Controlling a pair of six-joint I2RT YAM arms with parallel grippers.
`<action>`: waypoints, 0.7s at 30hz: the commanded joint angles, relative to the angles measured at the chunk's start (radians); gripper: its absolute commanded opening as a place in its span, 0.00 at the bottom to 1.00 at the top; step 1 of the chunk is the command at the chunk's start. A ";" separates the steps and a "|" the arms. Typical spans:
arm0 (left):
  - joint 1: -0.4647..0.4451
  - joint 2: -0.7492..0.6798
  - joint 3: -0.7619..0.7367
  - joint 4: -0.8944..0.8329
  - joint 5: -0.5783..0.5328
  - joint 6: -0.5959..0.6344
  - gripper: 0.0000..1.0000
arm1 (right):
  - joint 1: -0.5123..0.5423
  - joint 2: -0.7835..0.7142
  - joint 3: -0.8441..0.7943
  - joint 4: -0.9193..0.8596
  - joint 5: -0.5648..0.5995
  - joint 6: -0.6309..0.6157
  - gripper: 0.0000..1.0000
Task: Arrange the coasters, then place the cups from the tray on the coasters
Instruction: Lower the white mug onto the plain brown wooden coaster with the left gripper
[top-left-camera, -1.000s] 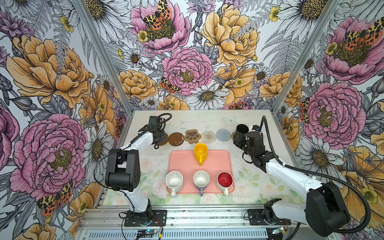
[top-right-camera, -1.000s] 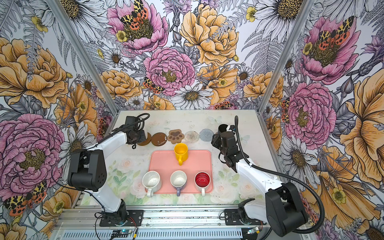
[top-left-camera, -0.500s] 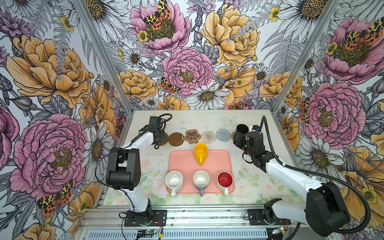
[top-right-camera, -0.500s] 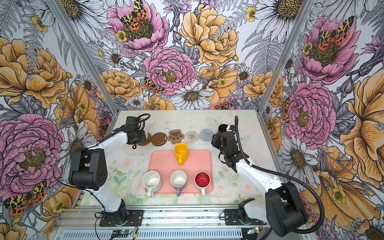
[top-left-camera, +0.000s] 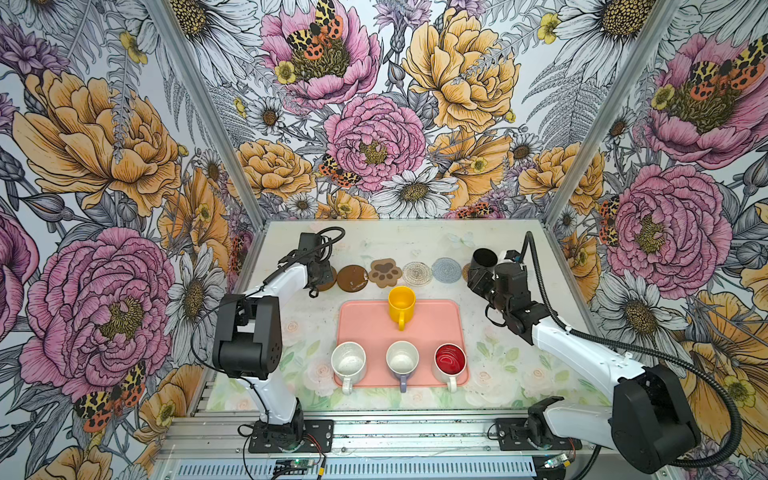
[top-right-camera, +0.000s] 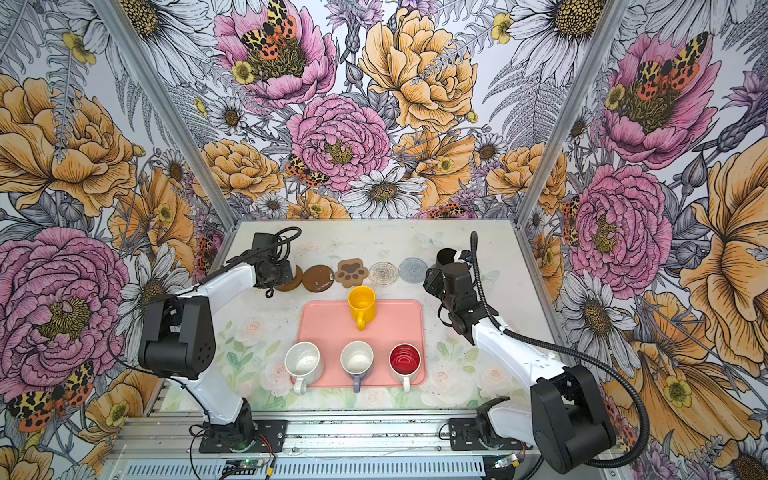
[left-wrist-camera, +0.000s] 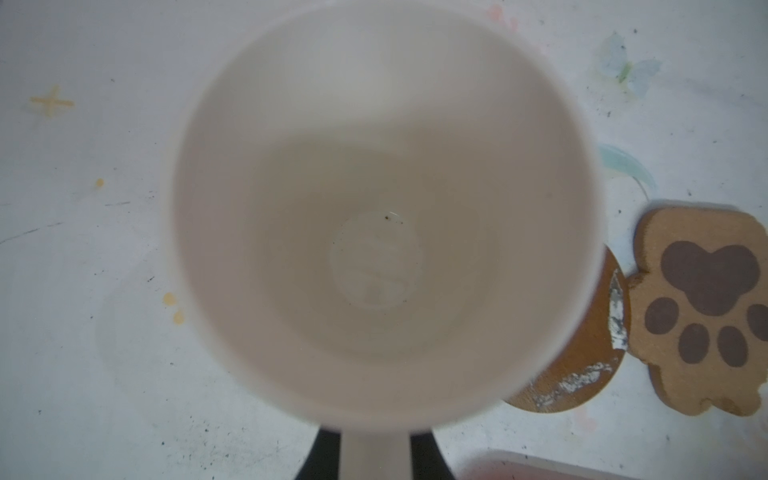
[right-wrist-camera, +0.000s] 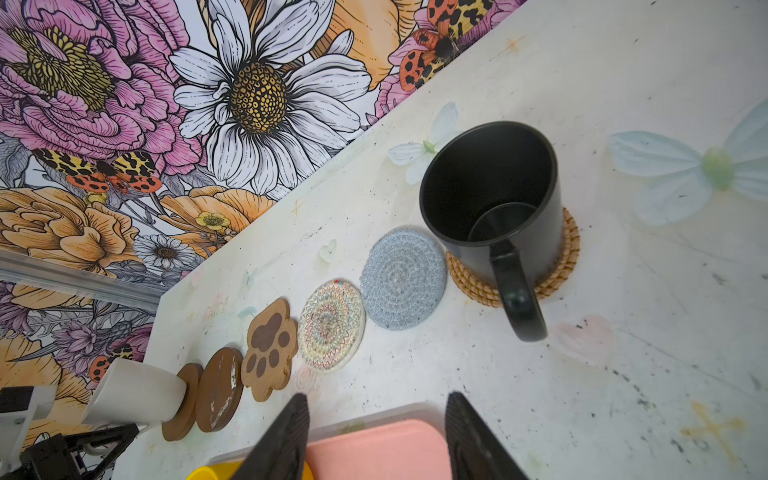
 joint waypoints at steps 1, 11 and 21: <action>-0.012 0.000 -0.001 0.015 -0.029 0.026 0.00 | -0.005 -0.038 -0.009 0.010 0.015 0.004 0.55; -0.026 0.004 -0.013 -0.009 -0.058 0.023 0.00 | -0.007 -0.049 -0.015 0.010 0.013 0.008 0.55; -0.026 -0.003 -0.041 -0.012 -0.061 0.009 0.13 | -0.006 -0.048 -0.015 0.010 0.010 0.009 0.55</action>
